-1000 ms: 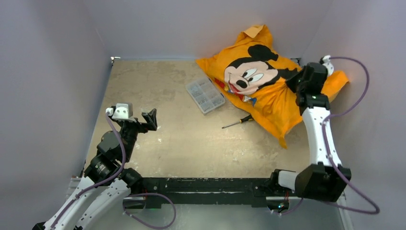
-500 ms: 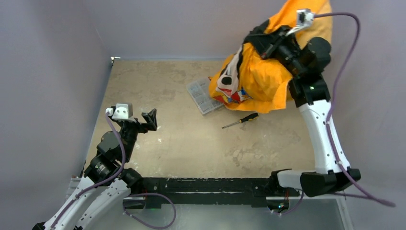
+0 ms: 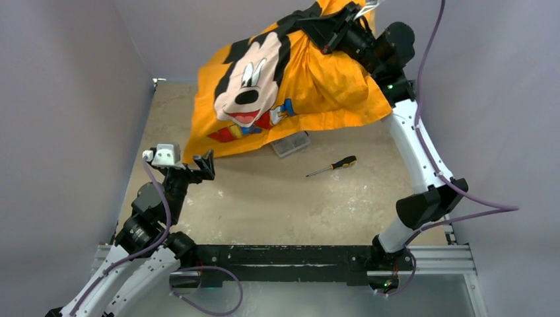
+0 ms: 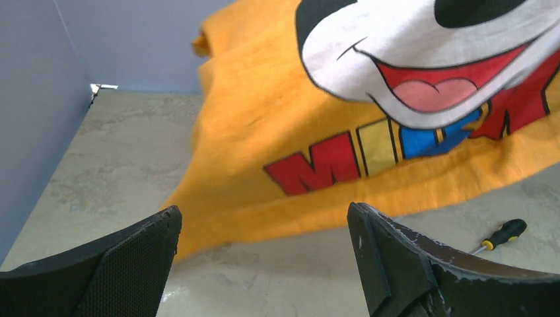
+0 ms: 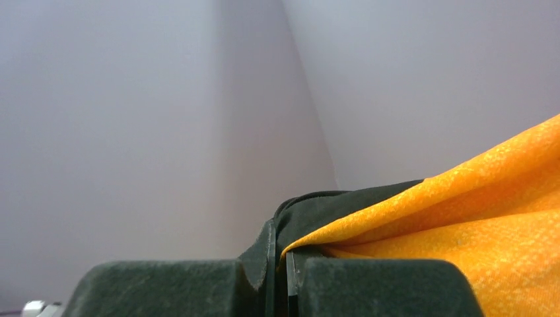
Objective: Remove the pillowcase from the pillow
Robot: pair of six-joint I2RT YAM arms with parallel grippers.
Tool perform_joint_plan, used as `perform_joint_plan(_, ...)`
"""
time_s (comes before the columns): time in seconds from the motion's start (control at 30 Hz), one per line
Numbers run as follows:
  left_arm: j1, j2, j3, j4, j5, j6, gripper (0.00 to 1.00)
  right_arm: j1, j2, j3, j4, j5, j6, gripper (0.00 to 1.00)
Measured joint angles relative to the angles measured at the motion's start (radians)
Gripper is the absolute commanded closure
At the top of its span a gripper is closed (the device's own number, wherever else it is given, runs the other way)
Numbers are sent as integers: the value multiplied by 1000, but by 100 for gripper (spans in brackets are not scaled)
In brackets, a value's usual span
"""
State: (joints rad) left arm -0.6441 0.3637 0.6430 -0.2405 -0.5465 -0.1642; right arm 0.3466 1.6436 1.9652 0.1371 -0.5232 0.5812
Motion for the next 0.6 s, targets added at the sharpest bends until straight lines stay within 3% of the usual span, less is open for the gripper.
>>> perform_joint_plan(0.13,0,-17,-2,0,-13,0,4,51,-45,-208,244,-48,76,100)
perform_joint_plan(0.23,0,-20,-2,1,-17,0,4,106,-42,-346,331,-39,109,96)
perform_joint_plan(0.47,0,-20,-2,1,-19,0,4,246,119,-544,259,89,116,91)
perform_joint_plan(0.6,0,-16,-2,1,-23,0,4,263,112,-679,188,176,115,84)
